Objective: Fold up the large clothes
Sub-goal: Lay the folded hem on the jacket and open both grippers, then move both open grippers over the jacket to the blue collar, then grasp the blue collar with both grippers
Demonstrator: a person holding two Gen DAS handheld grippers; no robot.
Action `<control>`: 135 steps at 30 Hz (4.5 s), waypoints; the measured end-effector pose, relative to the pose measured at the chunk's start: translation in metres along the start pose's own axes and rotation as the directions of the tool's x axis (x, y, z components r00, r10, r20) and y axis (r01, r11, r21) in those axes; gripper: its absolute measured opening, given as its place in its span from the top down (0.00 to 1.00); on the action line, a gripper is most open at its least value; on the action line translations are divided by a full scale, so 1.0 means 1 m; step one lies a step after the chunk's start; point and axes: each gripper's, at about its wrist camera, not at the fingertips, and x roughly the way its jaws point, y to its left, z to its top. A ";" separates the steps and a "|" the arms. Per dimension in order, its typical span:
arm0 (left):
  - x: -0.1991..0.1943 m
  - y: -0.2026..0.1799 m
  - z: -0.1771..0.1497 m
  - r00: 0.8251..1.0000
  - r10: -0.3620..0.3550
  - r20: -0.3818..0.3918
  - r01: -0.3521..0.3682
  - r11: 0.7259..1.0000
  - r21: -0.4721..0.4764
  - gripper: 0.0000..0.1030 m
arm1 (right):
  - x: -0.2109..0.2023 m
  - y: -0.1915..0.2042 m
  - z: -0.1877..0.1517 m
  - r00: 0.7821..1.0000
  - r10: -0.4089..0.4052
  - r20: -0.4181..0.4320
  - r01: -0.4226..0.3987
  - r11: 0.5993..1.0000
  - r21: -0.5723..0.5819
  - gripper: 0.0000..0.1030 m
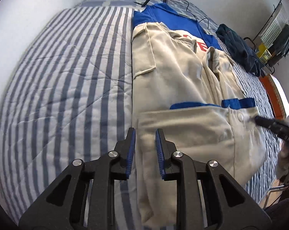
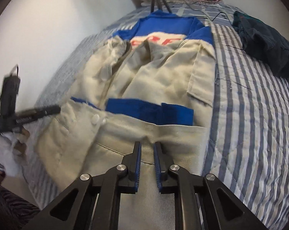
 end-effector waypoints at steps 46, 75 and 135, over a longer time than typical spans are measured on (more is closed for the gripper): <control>-0.139 -0.079 -0.004 0.947 -0.006 0.320 -0.016 0.998 0.064 0.77 | -0.107 0.126 0.005 0.918 -0.275 0.287 0.314 0.944 -0.100 0.47; -0.178 -0.093 0.241 0.886 -0.107 0.451 0.074 0.993 0.091 0.56 | -0.195 0.123 0.185 0.708 -0.429 0.561 0.602 0.782 -0.161 0.37; 0.151 -0.046 0.356 0.973 -0.084 0.217 0.062 0.992 0.110 0.98 | 0.108 -0.110 0.316 0.964 -0.091 0.250 0.094 0.996 0.004 1.00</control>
